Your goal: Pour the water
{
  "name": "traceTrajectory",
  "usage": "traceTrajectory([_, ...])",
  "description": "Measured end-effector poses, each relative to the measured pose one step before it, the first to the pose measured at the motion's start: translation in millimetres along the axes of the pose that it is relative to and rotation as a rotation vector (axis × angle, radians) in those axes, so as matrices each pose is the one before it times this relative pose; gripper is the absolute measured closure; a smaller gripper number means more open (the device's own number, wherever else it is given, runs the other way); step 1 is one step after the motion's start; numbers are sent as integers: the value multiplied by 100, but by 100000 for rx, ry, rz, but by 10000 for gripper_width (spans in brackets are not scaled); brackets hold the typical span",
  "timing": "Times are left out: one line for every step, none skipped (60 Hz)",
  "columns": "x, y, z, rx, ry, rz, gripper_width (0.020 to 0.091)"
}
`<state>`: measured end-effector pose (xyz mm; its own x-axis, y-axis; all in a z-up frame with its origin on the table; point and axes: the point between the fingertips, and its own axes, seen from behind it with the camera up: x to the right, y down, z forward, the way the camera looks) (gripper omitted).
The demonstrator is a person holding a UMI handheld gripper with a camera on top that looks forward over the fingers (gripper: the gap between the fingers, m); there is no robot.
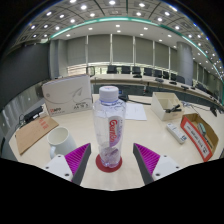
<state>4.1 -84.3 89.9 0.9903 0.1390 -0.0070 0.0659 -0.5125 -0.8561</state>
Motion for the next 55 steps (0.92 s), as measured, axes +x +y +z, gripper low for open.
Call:
traceTrajectory([-34, -14, -618, -1019, 967, 220, 246])
traceTrajectory([-55, -8, -646, -1037, 959, 331, 246])
traceTrajectory([-81, -43, -679, -941, 883, 353, 246])
traceTrajectory([-113, -43, -717, -953, 776, 349, 247])
traceTrajectory([-150, -53, -737, -938, 704, 346, 245])
traceTrajectory([-178, -47, -768, -905, 646, 461, 246])
traceTrajectory([-163, -27, -781, -890, 672, 534, 246])
traceTrajectory([71, -131, -576, -961, 557, 455, 245])
traceTrajectory([-166, 6, -848, -767, 809, 447, 246])
traceTrajectory([-184, 53, -872, -447, 905, 387, 247])
traceTrajectory([-121, -43, -858, -473, 880, 371, 245])
traceTrajectory([-202, -59, -874, -304, 754, 496, 244])
traceTrajectory([-243, -94, -873, -84, 549, 526, 244])
traceTrajectory([-283, -95, -857, 3, 386, 399, 243])
traceTrajectory([-288, -82, -841, 81, 393, 231, 243])
traceTrajectory([-248, -45, -823, 18, 513, 148, 245])
traceTrajectory([-230, -21, -800, -67, 679, 98, 242])
traceTrajectory([-204, 21, -788, -187, 822, 97, 243])
traceTrajectory([-145, -238, -524, -548, 870, 9, 244])
traceTrajectory([-212, 84, -773, 30, 795, -41, 243])
traceTrajectory([-228, 115, -852, 86, 801, -108, 241])
traceTrajectory([-209, 68, -661, -32, 725, -94, 241])
traceTrajectory([-252, 79, -660, -75, 644, -186, 242])
traceTrajectory([-261, 59, -636, 41, 481, -324, 241])
traceTrajectory([-252, 31, -606, 189, 439, -431, 242])
traceTrajectory([-249, 11, -576, 218, 567, -454, 241])
traceTrajectory([-215, 31, -527, 167, 663, -459, 243])
traceTrajectory([-264, 42, -553, 205, 430, -438, 246])
traceTrajectory([-234, -85, -283, 214, 338, -407, 243])
traceTrajectory([-284, 54, -536, 467, 309, -407, 243])
traceTrajectory([-305, -10, -679, 402, 474, -455, 243])
traceTrajectory([-250, 36, -457, 379, 450, -491, 243])
traceTrajectory([-232, 47, -402, 367, 420, -533, 243])
traceTrajectory([-196, 31, -369, 357, 411, -601, 242])
traceTrajectory([-194, -10, -366, 328, 452, -623, 244])
traceTrajectory([-181, 13, -346, 359, 435, -463, 245])
traceTrajectory([-178, 22, -330, 238, 299, -243, 243])
traceTrajectory([-210, 45, -301, 68, 100, -76, 243])
traceTrajectory([-187, 101, -269, -130, 62, -52, 243])
traceTrajectory([-146, 133, -281, -230, 143, -176, 244])
traceTrajectory([-179, 160, 58, -51, 229, -199, 243])
traceTrajectory([-109, 104, -271, -33, 386, -235, 242])
traceTrajectory([-73, 48, -257, 83, 309, -60, 243])
traceTrajectory([-71, 24, -230, 180, 310, 150, 243])
traceTrajectory([-25, 14, -167, 195, 165, 267, 244])
traceTrajectory([-36, 9, -179, 145, 37, 292, 245])
traceTrajectory([-73, -31, -170, 163, -91, 246, 246])
traceTrajectory([-81, -51, -180, 168, -36, 184, 244])
traceTrajectory([-61, -97, -189, 197, 128, 141, 245])
traceTrajectory([-28, -83, -180, 163, 282, 47, 246])
traceTrajectory([-90, -69, 59, 112, 410, -43, 246])
traceTrajectory([26, -35, -139, -26, 325, -157, 248])
traceTrajectory([-27, 8, -153, -201, 231, -227, 245])
traceTrajectory([-41, 15, -124, -227, 149, -190, 246])
traceTrajectory([-49, -40, -131, 1, 80, -112, 244])
